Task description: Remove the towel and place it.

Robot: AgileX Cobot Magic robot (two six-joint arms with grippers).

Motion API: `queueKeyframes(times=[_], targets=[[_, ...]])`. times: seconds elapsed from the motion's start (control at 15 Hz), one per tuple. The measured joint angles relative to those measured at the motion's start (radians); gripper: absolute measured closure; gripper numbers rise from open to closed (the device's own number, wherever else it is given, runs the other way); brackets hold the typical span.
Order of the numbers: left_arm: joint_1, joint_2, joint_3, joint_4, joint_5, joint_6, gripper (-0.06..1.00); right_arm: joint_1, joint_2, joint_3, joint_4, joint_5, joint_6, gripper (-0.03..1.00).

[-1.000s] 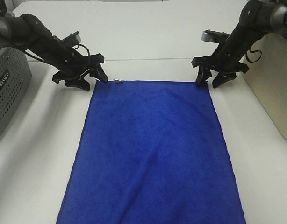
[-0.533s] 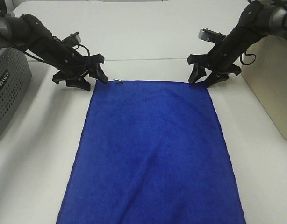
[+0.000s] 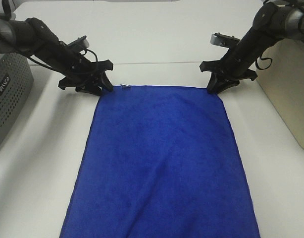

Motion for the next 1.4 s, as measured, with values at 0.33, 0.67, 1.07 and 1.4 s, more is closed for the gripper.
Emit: queueKeyframes(times=[0.33, 0.67, 1.07, 1.4], targets=[[-0.024, 0.011, -0.002, -0.041, -0.045, 0.000, 0.55, 0.000, 0.002, 0.000, 0.000, 0.000, 0.000, 0.71], [-0.028, 0.023, -0.002, -0.069, -0.066, 0.000, 0.70, 0.000, 0.003, 0.000, 0.001, 0.000, 0.000, 0.85], [-0.028, 0.029, -0.002, -0.069, -0.067, 0.000, 0.94, 0.000, 0.003, 0.000, 0.005, 0.000, 0.000, 0.95], [-0.032, 0.019, -0.008, -0.010, -0.085, 0.000, 0.94, 0.000, 0.016, -0.025, 0.020, -0.042, -0.022, 0.95]])
